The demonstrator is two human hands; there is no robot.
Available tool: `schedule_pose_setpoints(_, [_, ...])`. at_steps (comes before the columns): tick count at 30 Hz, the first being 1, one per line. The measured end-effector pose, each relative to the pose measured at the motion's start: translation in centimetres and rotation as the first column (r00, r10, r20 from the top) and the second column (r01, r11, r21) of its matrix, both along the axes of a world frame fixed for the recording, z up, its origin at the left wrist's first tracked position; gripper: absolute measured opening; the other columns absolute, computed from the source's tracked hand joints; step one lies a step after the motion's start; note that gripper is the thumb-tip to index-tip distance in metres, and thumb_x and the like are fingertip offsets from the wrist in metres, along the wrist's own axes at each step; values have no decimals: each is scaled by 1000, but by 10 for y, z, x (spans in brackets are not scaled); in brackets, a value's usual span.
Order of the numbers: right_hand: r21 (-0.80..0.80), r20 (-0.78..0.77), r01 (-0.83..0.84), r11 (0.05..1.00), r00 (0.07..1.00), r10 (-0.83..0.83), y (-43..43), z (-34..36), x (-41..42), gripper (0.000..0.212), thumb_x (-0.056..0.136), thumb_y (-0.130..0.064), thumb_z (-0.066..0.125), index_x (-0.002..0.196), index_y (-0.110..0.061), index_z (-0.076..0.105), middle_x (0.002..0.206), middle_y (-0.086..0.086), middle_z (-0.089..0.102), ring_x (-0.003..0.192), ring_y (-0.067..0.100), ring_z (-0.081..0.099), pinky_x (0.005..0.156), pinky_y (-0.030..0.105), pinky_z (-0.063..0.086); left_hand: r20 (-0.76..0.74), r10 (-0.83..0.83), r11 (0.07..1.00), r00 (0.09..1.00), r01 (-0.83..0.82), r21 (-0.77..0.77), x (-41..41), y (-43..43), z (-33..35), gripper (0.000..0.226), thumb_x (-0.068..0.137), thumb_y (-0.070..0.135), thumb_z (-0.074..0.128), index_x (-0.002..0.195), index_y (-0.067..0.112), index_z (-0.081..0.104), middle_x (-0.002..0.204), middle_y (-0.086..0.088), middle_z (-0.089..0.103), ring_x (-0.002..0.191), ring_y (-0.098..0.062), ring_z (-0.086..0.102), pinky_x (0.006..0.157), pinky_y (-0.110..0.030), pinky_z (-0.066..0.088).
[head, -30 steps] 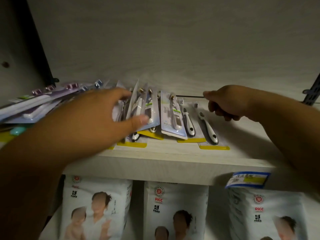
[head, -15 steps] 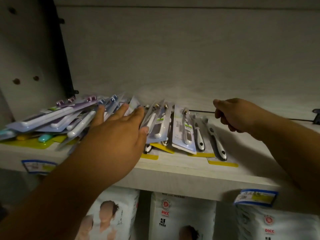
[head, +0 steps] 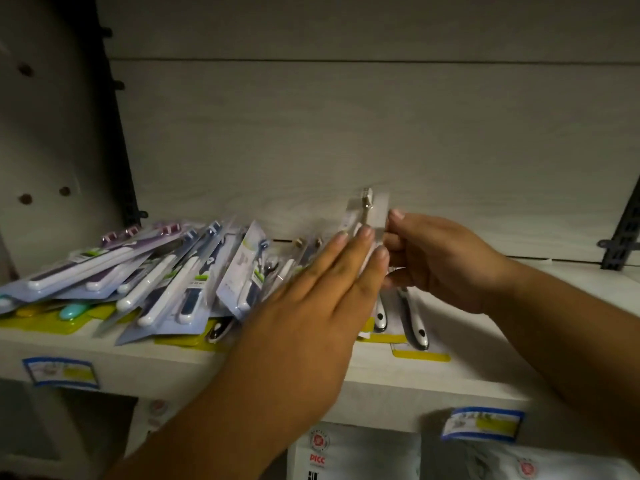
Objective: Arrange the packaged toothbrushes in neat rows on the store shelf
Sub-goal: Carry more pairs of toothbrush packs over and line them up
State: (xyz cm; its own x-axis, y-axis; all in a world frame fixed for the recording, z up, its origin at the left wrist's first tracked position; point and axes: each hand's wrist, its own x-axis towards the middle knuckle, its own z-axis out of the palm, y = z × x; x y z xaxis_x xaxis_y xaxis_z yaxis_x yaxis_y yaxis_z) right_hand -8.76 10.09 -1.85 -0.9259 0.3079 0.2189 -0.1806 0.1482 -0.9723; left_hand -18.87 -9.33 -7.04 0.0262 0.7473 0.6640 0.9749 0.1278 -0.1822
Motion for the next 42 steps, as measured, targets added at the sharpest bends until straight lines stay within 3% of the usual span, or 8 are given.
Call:
schedule_pose_setpoints(4, [-43,-53,-33,999,998,31,-3,3,1,19,100,-19,50,95,-5,62,81,7,68,72,17,68,63,25,56,37,-157,982,987,160,-97,-3,5,1,81,90,30,64,157,17,22,167,-4,19,153,-21,18,109,-48,43])
schedule_pose_setpoints(8, [-54,-85,-2,999,996,-3,-2,4,2,25,105,-9,44,95,-2,66,81,9,71,70,16,70,63,24,57,300,-231,943,925,289,-166,-4,-1,15,77,92,69,45,155,48,6,162,34,-3,148,10,-3,118,-22,14])
schedule_pose_setpoints(13, [-97,-99,82,992,991,-91,1,5,2,27,105,-9,45,118,5,64,101,18,74,84,22,74,77,30,62,754,-313,947,578,131,293,-24,3,37,51,87,59,57,135,63,41,134,44,47,121,19,47,100,-18,44])
schedule_pose_setpoints(18, [-164,-191,298,940,925,-327,2,11,0,22,105,-5,45,93,-1,63,78,10,74,69,18,72,68,29,60,454,209,967,866,-252,36,-44,15,71,32,89,59,57,109,36,64,100,17,65,97,-6,56,77,-25,47])
schedule_pose_setpoints(22, [-255,-189,582,772,753,-630,12,16,2,17,98,-1,48,92,-2,64,76,13,69,66,22,71,63,34,63,67,467,847,882,-424,-320,-21,28,59,75,75,89,35,104,27,65,108,0,64,111,-25,51,94,-41,43])
schedule_pose_setpoints(28, [-404,-67,830,385,392,-917,30,25,17,24,91,-12,46,68,-16,50,65,4,46,59,20,48,47,21,35,-48,535,764,844,-507,-399,-8,38,47,113,68,98,20,144,19,46,142,-8,49,130,-29,42,107,-47,35])
schedule_pose_setpoints(34, [-85,-70,887,453,448,-891,42,18,14,31,99,-17,36,69,-23,38,70,-3,39,62,19,42,63,28,43,-21,552,754,834,-510,-414,3,40,40,107,71,96,23,141,20,50,146,-9,45,132,-29,40,106,-48,36])
schedule_pose_setpoints(42, [-350,31,844,406,444,-896,35,19,9,30,92,-15,48,63,-16,42,54,-1,39,48,18,40,45,18,31,130,558,801,819,-491,-343,2,34,41,68,84,70,46,124,15,47,123,-7,56,107,-25,54,77,-36,42])
